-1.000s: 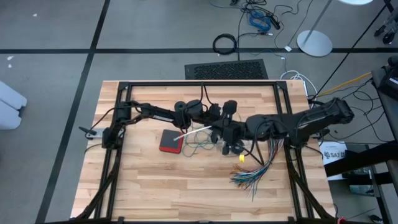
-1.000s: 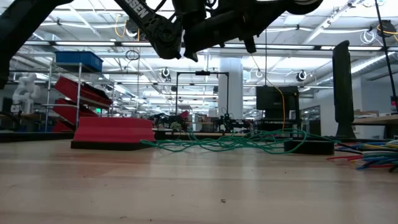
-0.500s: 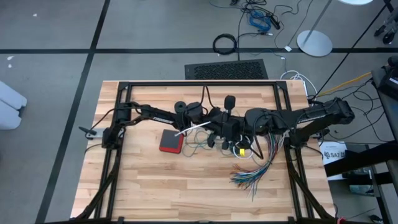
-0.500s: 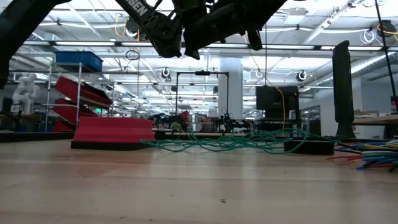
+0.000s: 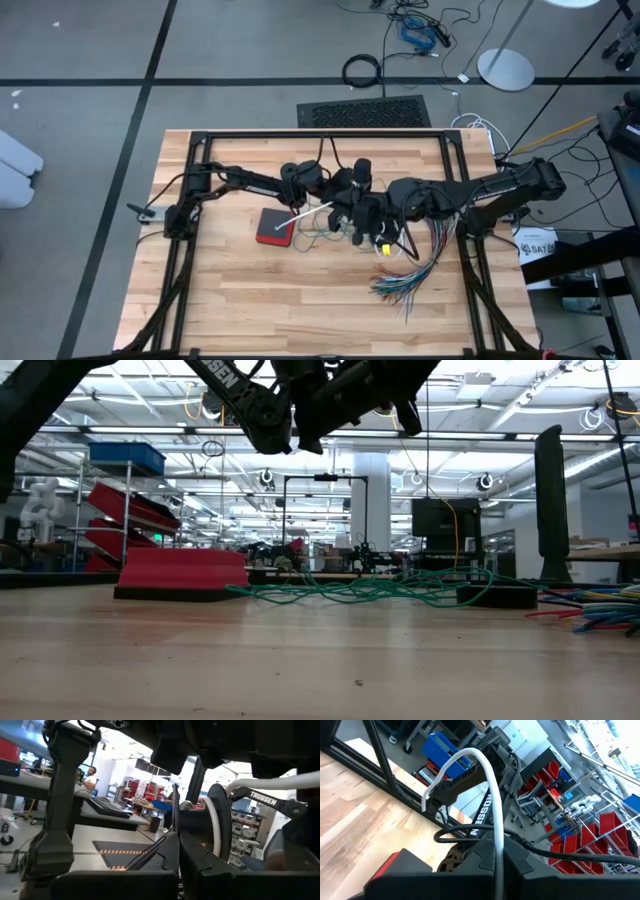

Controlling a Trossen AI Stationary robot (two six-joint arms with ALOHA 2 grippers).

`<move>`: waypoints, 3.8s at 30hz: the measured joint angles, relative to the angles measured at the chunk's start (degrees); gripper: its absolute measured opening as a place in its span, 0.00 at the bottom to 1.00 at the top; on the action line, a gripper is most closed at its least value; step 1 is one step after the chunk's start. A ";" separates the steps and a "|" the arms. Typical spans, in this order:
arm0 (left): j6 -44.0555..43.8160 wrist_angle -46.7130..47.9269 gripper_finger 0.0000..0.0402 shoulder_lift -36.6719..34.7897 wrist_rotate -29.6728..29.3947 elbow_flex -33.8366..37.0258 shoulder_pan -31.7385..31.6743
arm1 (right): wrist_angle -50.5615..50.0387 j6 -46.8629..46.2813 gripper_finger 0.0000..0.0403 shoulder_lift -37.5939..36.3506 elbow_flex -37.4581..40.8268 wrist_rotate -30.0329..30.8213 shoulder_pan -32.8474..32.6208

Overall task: Coiling cords
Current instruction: Coil the white wire cable on the spool

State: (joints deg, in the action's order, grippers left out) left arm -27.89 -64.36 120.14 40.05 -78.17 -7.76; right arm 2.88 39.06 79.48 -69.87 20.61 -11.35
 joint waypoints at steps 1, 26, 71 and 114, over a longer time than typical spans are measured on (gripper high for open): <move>0.45 0.44 0.00 0.00 0.01 -0.02 -0.06 | -0.13 -0.01 0.00 0.00 0.00 0.07 0.00; 7.20 6.58 0.00 0.00 -1.04 0.00 -0.80 | -1.38 -8.25 0.50 -3.33 0.00 11.06 -5.60; 29.48 14.54 0.00 0.02 -32.31 0.00 0.04 | -64.93 -67.93 0.22 3.87 0.00 49.62 -18.53; 29.52 14.74 0.00 0.04 -33.00 0.07 1.78 | -54.02 -57.93 0.01 7.43 0.00 48.40 -14.05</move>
State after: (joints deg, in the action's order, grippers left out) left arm 1.63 -49.62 120.18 7.05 -78.11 -5.98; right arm -51.14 -18.87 86.91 -69.87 69.01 -25.41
